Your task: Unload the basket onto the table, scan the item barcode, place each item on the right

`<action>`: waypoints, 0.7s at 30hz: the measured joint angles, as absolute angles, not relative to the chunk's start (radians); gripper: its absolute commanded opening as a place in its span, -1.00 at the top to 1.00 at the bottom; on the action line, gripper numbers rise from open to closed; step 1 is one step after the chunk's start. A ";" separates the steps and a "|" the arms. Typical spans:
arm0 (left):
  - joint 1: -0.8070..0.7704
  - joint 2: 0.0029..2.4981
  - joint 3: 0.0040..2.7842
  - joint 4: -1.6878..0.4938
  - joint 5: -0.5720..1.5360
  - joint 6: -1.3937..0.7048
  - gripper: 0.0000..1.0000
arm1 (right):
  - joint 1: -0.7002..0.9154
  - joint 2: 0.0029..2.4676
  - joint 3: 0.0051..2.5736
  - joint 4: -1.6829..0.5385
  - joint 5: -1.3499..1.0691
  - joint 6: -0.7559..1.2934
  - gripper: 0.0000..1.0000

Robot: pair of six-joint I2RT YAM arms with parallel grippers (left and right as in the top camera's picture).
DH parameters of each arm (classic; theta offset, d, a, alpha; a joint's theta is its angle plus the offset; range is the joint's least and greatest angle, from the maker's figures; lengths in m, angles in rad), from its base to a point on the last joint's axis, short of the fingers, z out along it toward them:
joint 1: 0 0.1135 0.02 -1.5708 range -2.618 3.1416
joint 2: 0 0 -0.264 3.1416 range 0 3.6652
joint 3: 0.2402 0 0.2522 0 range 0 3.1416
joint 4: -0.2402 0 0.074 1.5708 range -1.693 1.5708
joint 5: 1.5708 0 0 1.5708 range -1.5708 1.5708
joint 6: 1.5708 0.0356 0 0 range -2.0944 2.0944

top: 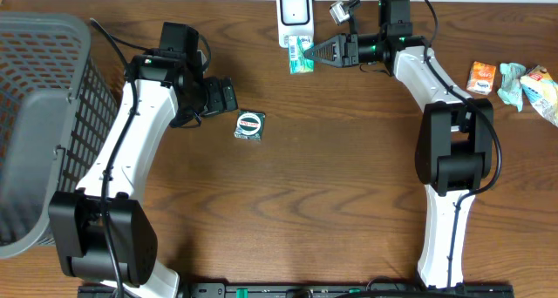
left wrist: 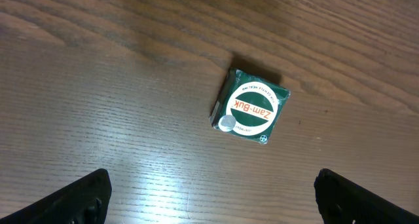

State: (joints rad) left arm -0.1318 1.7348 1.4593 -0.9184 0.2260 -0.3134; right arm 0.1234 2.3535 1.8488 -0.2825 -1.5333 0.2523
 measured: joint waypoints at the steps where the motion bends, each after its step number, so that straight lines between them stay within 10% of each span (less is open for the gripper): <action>1: -0.132 1.735 1.459 -0.918 0.226 -0.313 -0.95 | 0.123 2.354 1.849 -0.282 -1.533 0.252 0.98; 21: -0.132 1.735 1.459 -0.918 0.226 -0.313 -0.95 | 0.163 2.354 1.851 -0.588 -1.092 0.169 0.98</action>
State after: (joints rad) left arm -0.1318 1.7348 1.4593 -0.9184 0.2260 -0.3130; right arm 0.1631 2.3535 1.8511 -0.5880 -1.0924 0.1692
